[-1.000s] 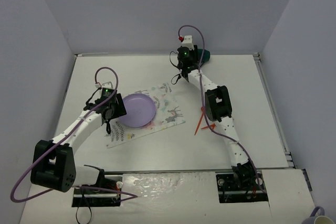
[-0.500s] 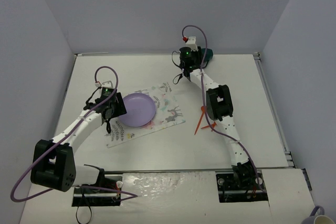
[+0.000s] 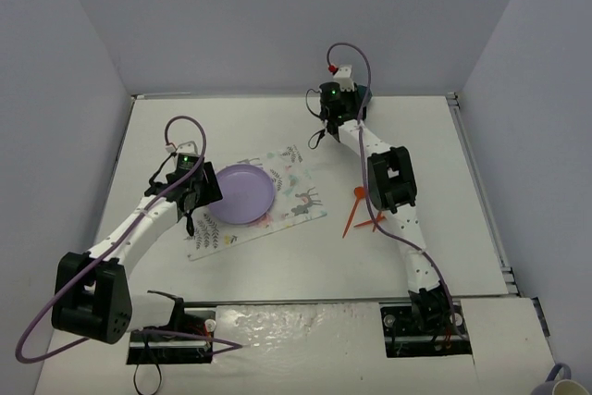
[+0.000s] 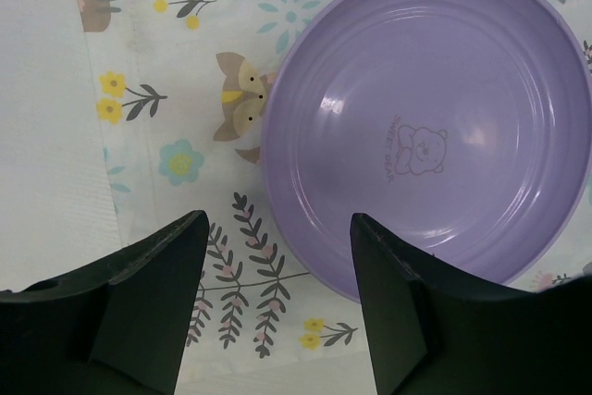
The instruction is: Set the dinner table for one person
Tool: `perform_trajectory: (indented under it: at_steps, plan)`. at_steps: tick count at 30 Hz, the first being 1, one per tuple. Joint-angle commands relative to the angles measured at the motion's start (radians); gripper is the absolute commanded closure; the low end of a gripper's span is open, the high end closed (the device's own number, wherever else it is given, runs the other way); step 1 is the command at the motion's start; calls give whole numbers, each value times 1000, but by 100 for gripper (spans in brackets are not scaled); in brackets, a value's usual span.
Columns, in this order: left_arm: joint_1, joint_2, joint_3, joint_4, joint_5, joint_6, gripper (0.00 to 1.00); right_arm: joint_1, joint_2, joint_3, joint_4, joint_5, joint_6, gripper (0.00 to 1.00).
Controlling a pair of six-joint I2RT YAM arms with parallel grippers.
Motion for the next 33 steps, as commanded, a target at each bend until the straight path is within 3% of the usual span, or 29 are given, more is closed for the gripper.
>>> perform_trajectory:
  at_steps: [1, 4, 10, 15, 20, 25, 33]
  plan:
    - [7, -41, 42, 22, 3, 3, 41, 27, -227, -19, -68, -41, 38, 100]
    - [7, -56, 42, 23, 13, 1, 41, 45, -308, -56, -102, -63, 59, 100]
    - [5, -107, 44, 0, 31, -3, 41, 58, -488, -40, -339, -224, 291, 100]
    - [5, -149, 49, -23, 42, -8, 41, 59, -509, 27, -512, -399, 490, 100]
    - [5, -183, 50, -32, 54, -17, 41, 56, -495, -19, -540, -647, 643, 100]
    - [5, -205, 51, -51, 46, -13, 41, 67, -477, -47, -560, -779, 727, 100]
    - [5, -203, 49, -38, 51, -12, 41, 107, -502, -99, -596, -819, 772, 100]
